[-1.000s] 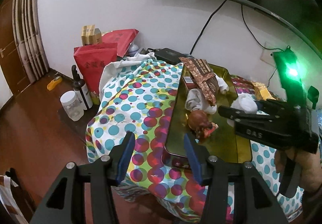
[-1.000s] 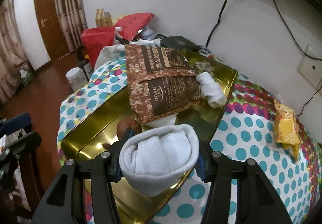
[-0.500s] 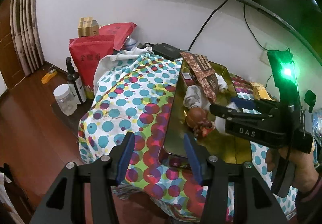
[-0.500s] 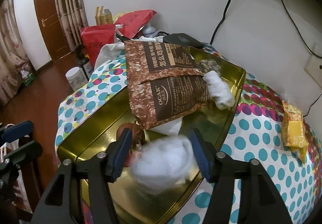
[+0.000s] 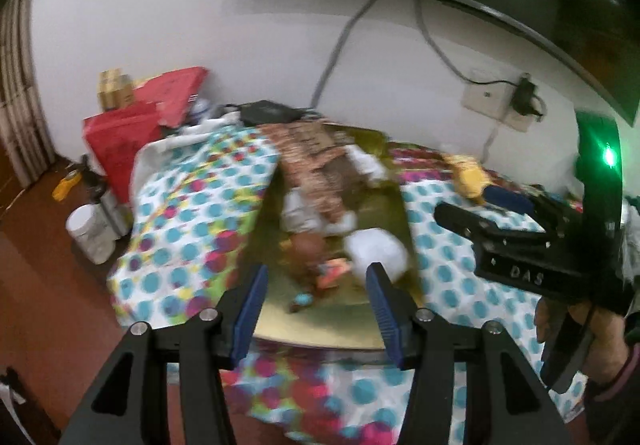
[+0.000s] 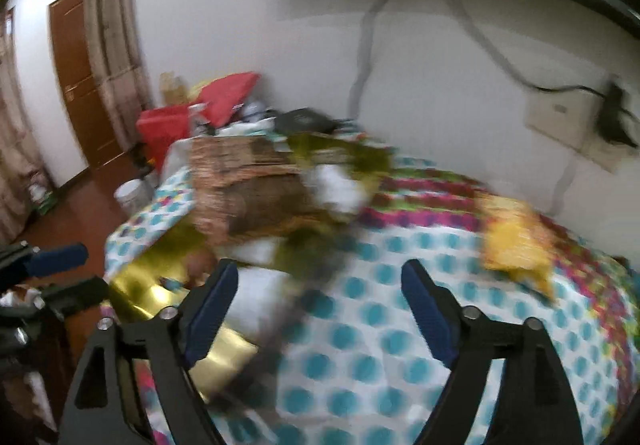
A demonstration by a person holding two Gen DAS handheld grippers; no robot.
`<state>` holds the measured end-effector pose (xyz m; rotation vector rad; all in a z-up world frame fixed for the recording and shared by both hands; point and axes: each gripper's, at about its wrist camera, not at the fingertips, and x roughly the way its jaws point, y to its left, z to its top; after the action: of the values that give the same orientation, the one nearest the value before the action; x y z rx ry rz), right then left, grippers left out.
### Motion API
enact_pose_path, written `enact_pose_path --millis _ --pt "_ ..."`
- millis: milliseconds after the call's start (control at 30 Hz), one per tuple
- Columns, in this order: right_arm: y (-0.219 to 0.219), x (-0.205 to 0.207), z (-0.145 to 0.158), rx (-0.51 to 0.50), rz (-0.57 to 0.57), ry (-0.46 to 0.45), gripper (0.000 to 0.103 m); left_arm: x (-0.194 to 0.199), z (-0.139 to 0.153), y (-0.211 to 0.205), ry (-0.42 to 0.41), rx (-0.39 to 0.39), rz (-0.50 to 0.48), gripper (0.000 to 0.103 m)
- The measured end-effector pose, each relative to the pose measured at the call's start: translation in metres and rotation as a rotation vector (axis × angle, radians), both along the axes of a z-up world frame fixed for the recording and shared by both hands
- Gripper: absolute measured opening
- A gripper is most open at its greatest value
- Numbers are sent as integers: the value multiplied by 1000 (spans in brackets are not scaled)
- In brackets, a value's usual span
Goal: Organize objects
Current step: 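Lower the white sock ball into the gold tin and open the right tool, then move the left tool to the yellow OCAK snack bag and grasp it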
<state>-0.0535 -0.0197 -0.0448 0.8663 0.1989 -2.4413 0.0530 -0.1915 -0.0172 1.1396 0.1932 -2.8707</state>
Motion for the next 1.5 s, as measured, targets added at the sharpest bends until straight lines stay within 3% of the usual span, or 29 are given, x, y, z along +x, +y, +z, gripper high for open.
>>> enact_pose_path --millis 167,300,533,667,800,900,1133,1233,1300,1500 --pt "76 3 -7 50 -165 65 88 -21 2 56 -12 9 -134 62" --pt "135 -3 -21 78 -279 56 88 -41 -9 99 -64 60 -225 63" --pt "195 -10 -43 7 -370 -11 88 -90 -38 150 -167 243 -298 64" --pt "210 -11 -48 -34 -383 -25 88 -121 -55 157 -204 394 -276 64" --pt "221 -18 -56 -86 -382 -58 89 -151 -61 160 -168 422 -233 65" --pt "226 -22 -59 -127 -384 -87 89 -180 -66 162 -162 496 -220 65" --pt "227 -29 -64 -147 -371 -137 89 -235 -70 171 -137 481 -279 65" --pt "224 -32 -67 -144 -349 -159 89 -250 -75 173 -140 516 -307 66" --pt "222 -33 -69 -148 -339 -172 89 -258 -79 172 -137 544 -296 66" --pt "220 -34 -70 -149 -331 -184 89 -276 -92 173 -132 521 -264 68"
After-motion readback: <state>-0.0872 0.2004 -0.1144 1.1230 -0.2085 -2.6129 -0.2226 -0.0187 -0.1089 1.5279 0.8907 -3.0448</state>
